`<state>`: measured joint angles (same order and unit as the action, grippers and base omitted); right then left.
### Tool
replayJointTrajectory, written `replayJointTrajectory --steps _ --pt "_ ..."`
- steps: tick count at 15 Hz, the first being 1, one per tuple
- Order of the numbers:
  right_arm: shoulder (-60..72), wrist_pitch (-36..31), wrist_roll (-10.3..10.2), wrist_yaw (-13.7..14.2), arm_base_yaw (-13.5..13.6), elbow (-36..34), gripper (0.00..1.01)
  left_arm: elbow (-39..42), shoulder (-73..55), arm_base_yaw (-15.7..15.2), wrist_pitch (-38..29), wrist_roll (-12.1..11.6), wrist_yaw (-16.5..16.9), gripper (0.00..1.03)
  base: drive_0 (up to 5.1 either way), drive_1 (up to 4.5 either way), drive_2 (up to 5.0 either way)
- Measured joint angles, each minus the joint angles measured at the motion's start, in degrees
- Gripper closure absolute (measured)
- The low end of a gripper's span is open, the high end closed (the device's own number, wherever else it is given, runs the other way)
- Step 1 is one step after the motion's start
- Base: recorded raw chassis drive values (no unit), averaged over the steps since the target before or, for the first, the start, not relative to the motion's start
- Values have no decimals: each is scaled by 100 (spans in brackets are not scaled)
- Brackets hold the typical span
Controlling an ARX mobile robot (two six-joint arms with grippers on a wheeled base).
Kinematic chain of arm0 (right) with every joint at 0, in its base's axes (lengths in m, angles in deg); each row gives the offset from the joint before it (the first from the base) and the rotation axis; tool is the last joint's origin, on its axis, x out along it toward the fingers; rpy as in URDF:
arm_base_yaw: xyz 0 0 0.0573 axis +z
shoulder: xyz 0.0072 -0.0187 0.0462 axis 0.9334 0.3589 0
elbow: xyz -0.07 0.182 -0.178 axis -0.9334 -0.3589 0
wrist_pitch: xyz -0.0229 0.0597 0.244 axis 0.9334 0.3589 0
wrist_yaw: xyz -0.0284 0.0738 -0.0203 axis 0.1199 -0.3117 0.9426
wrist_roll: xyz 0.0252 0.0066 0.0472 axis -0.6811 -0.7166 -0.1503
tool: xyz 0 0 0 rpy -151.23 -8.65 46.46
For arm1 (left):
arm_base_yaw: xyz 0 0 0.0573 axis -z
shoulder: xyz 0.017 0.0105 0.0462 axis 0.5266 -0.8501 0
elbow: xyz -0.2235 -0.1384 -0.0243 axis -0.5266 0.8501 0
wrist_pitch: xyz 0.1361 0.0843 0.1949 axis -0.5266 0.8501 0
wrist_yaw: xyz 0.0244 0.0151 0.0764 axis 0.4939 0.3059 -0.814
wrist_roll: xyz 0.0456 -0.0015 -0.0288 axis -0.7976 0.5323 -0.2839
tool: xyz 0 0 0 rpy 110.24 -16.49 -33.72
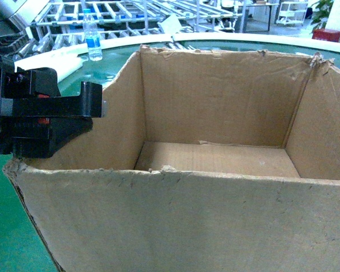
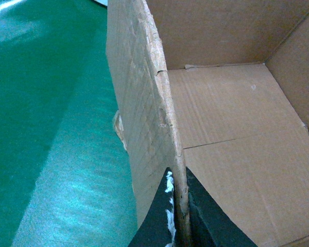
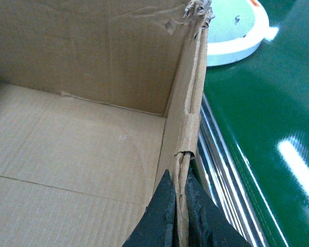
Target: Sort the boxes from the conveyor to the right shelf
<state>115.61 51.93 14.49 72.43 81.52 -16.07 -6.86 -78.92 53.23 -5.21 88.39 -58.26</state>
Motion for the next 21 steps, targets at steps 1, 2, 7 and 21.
replayJointTrajectory --steps 1,2,7,21 --pt "-33 -133 -4 0 -42 0 99 -28 15 20 -42 -11 -15 101 0 0 0" --pt "-186 -160 -7 -4 -111 118 99 -267 114 44 -50 -72 -83 101 0 0 0" --pt "-291 -164 -2 -4 -140 400 99 -476 225 39 -50 -127 -122 101 0 0 0" --pt "-892 -238 -20 33 -243 1193 99 -1163 629 122 -339 -302 -302 101 0 0 0"
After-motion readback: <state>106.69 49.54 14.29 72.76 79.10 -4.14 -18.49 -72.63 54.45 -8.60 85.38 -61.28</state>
